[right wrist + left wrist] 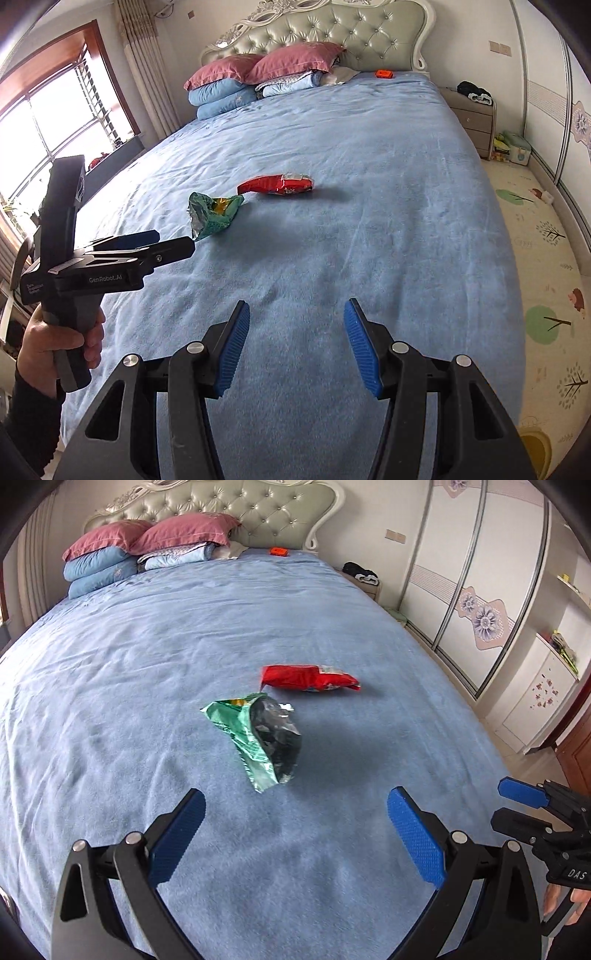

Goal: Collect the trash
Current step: 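Grasp the green chip bag with the left tool while the right tool grasps the red snack bag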

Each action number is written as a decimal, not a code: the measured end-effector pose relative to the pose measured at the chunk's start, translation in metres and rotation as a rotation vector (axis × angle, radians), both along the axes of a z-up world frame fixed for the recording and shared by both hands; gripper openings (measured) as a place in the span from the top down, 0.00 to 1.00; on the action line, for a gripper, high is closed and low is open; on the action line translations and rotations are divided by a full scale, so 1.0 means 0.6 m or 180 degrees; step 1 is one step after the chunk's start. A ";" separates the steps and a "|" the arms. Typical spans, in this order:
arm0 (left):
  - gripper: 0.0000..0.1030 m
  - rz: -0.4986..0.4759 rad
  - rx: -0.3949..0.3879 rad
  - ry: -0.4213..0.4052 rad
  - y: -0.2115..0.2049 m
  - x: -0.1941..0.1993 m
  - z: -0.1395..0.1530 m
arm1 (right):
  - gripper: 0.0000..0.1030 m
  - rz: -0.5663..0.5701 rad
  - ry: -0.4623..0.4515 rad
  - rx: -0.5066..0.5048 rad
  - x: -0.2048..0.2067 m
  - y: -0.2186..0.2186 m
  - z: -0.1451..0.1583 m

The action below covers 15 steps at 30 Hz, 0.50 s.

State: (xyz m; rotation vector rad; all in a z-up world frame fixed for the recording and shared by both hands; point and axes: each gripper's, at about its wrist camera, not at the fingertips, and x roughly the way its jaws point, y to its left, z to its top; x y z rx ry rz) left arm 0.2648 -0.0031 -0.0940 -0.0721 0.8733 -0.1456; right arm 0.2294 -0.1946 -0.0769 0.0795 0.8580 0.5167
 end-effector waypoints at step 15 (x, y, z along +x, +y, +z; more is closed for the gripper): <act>0.51 0.0047 -0.0018 0.0193 0.025 0.137 -0.056 | 0.48 0.0184 0.0068 -0.0103 0.150 0.076 -0.019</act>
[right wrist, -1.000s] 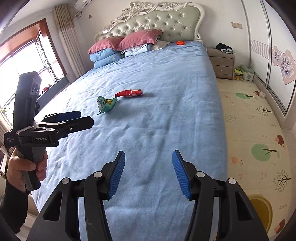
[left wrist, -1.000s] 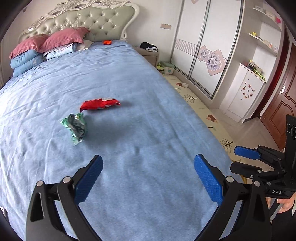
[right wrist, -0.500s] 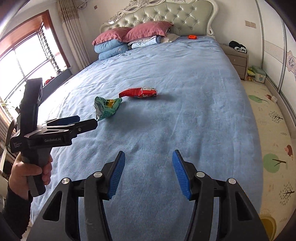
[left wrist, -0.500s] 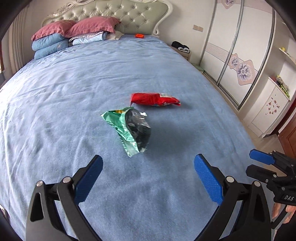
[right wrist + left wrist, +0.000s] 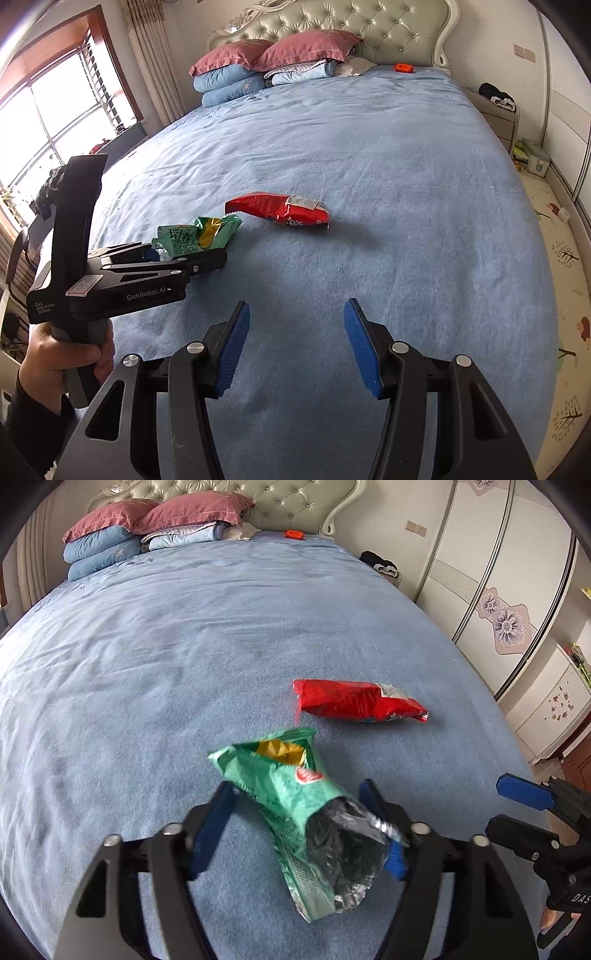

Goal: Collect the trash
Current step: 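Grasp the green chip bag with the left tool while the right tool grasps the red snack bag, then carry both bags over the bucket and open both tools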

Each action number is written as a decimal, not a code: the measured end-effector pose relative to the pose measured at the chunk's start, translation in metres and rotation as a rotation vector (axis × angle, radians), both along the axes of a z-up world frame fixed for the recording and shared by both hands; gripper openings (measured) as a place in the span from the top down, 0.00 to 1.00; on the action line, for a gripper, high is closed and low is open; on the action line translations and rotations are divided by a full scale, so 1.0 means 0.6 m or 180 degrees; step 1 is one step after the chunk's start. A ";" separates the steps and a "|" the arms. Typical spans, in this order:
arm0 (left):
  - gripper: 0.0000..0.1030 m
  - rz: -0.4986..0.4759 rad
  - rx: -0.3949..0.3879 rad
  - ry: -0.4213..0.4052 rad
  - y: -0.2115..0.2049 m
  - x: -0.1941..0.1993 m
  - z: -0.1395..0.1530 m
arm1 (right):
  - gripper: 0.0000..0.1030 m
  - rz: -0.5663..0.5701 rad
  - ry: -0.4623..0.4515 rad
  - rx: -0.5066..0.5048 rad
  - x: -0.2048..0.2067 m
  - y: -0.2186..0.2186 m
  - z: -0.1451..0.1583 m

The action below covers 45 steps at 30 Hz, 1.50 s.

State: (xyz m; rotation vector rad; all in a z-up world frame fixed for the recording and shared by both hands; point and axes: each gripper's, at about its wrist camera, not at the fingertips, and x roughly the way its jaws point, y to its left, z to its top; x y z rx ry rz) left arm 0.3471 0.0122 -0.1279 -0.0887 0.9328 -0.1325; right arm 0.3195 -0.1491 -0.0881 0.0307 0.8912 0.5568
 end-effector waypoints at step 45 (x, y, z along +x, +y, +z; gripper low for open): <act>0.74 0.0050 -0.0458 -0.0185 0.060 0.023 0.004 | 0.79 0.0275 0.0158 0.0143 0.087 0.101 -0.024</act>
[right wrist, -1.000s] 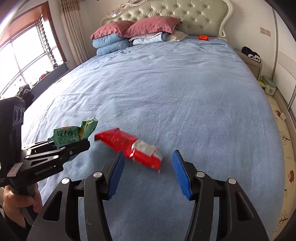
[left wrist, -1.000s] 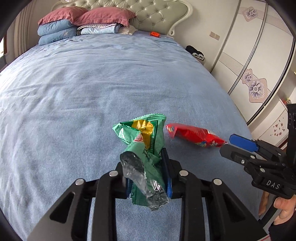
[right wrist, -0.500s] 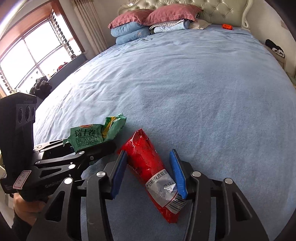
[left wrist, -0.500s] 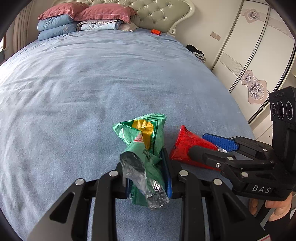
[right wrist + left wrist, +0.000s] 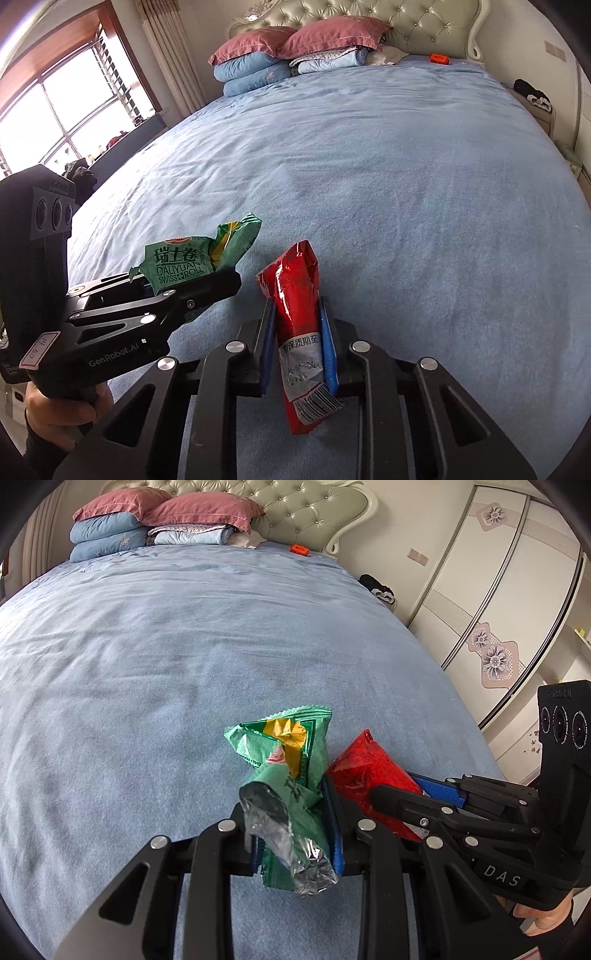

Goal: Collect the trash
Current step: 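Carry both bags over the bucket and open both tools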

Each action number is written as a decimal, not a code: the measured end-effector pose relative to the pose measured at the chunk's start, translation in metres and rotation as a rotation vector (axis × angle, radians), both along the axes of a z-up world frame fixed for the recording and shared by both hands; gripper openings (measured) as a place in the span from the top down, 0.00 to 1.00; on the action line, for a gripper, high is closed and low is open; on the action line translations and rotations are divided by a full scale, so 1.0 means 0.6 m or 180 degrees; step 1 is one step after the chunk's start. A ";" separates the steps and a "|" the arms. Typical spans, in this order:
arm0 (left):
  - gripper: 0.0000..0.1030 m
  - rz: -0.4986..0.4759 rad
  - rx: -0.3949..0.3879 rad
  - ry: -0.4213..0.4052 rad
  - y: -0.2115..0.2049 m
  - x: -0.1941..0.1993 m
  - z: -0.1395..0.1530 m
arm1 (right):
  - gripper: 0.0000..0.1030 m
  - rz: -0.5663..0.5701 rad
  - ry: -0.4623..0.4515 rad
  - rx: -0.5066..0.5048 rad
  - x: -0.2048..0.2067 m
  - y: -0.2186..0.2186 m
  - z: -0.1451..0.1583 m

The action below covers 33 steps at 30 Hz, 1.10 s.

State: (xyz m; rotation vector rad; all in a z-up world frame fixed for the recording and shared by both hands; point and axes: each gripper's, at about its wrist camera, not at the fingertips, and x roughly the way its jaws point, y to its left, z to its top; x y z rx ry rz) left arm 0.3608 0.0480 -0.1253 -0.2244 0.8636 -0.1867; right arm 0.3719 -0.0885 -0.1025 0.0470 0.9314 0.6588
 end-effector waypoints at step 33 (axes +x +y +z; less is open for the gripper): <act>0.73 -0.2131 0.0082 0.0374 -0.658 -0.321 0.008 | 0.79 -0.1898 -0.0118 0.0020 -0.477 -0.645 0.003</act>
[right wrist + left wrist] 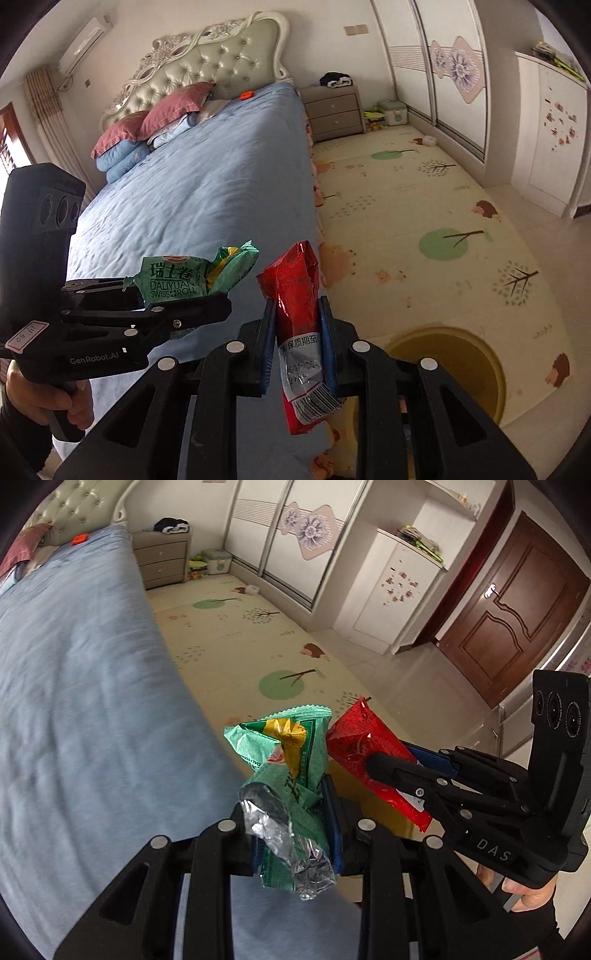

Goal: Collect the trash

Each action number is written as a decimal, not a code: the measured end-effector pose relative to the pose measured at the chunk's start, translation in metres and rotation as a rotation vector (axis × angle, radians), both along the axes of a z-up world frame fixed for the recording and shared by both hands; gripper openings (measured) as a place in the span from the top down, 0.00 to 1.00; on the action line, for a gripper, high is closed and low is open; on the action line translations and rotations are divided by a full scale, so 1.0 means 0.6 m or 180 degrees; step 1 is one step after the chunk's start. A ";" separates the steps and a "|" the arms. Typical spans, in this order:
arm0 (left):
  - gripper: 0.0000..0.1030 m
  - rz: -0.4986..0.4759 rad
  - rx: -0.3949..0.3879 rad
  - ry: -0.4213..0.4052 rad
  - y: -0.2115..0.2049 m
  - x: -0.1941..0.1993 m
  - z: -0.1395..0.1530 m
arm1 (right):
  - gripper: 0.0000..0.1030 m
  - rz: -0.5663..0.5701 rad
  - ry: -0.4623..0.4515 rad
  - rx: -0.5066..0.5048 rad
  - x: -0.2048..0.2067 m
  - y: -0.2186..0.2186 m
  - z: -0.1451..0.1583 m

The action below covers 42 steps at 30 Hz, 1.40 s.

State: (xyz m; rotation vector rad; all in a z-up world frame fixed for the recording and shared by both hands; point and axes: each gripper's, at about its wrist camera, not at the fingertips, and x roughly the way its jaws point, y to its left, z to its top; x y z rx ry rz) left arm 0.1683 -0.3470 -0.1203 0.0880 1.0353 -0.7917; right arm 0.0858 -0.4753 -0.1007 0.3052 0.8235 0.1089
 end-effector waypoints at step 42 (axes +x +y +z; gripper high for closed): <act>0.05 -0.0712 0.1116 0.0606 -0.370 -0.011 -0.243 | 0.40 -0.0845 0.1155 0.0196 -0.109 -0.244 -0.260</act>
